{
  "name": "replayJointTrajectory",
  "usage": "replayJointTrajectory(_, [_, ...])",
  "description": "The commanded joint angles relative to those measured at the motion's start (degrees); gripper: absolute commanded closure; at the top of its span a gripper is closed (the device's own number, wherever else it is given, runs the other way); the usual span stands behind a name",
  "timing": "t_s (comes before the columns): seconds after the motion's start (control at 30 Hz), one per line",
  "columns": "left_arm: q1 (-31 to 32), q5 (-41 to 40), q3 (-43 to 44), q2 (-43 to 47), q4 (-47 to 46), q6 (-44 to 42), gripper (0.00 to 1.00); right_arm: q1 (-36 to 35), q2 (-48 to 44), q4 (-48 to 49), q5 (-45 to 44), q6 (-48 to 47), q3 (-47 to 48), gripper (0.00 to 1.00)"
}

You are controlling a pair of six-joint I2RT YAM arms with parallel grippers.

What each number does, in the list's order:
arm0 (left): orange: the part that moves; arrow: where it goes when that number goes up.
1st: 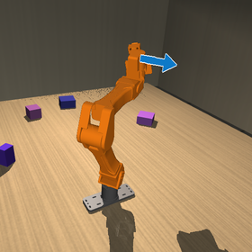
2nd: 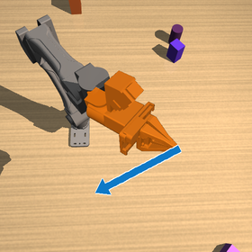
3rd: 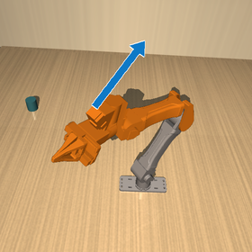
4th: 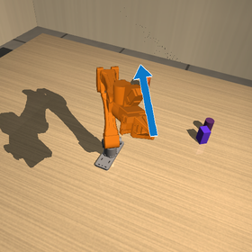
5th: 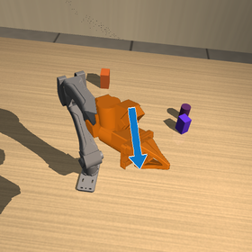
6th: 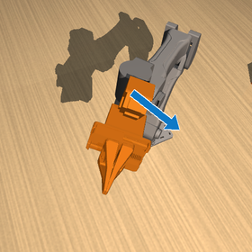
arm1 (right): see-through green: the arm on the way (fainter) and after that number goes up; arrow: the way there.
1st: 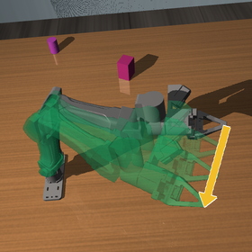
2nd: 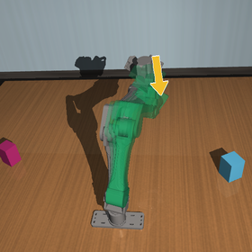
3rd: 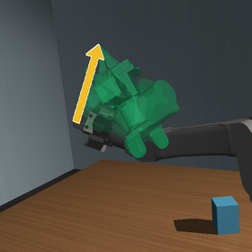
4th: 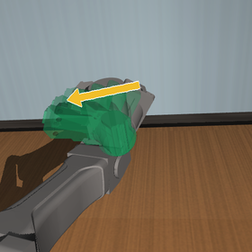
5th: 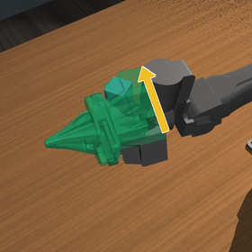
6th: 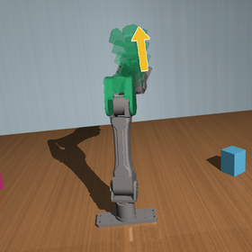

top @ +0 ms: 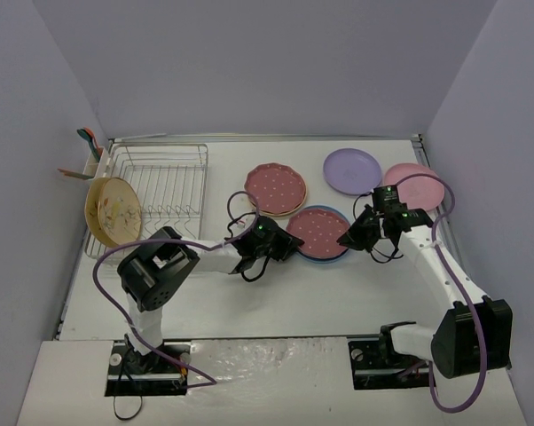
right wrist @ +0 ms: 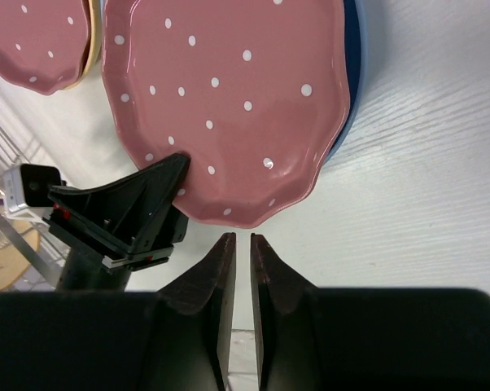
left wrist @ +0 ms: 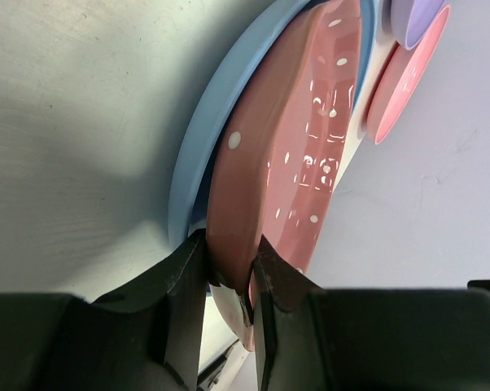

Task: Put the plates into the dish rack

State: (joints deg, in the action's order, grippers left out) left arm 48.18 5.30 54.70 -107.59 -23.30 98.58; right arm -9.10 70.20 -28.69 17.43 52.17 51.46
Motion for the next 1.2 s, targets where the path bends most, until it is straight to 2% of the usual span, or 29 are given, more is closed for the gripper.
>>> replayJointTrajectory(0.0, [0.0,-0.3,2.9,4.7,-9.2,-2.4,1.0,-0.2,-1.6,0.5,-2.1,-5.6,3.2,0.83])
replayJointTrajectory(0.13, [0.0,-0.6,3.8,6.5,-9.5,-7.0,1.0,-0.2,-1.9,0.2,-3.7,-10.7,6.6,0.61])
replayJointTrajectory(0.2, [0.0,-1.0,4.1,7.8,-9.5,-8.3,1.0,-0.2,-2.4,0.2,-4.2,-12.1,8.3,0.55])
replayJointTrajectory(0.27, [-0.1,-1.4,4.7,9.7,-9.5,-12.5,1.0,-0.1,-3.2,-0.2,-5.0,-15.5,10.5,0.41])
replayJointTrajectory(0.37, [-0.1,-1.4,5.5,11.5,-8.5,-16.8,1.0,-0.1,-4.1,-0.7,-5.6,-18.3,13.2,0.34])
replayJointTrajectory(0.63, [-0.1,-1.6,7.8,18.2,-3.9,-27.9,1.0,0.3,-5.9,-1.2,-5.5,-25.6,19.5,0.02])
replayJointTrajectory(0.93, [-4.4,0.2,10.2,30.6,11.3,-43.4,1.0,0.8,-4.5,-1.2,2.8,-26.4,30.6,0.0])
replayJointTrajectory(1.17, [-16.4,0.7,10.9,43.8,28.4,-53.6,1.0,0.8,-2.1,-1.1,9.3,-26.1,41.0,0.0])
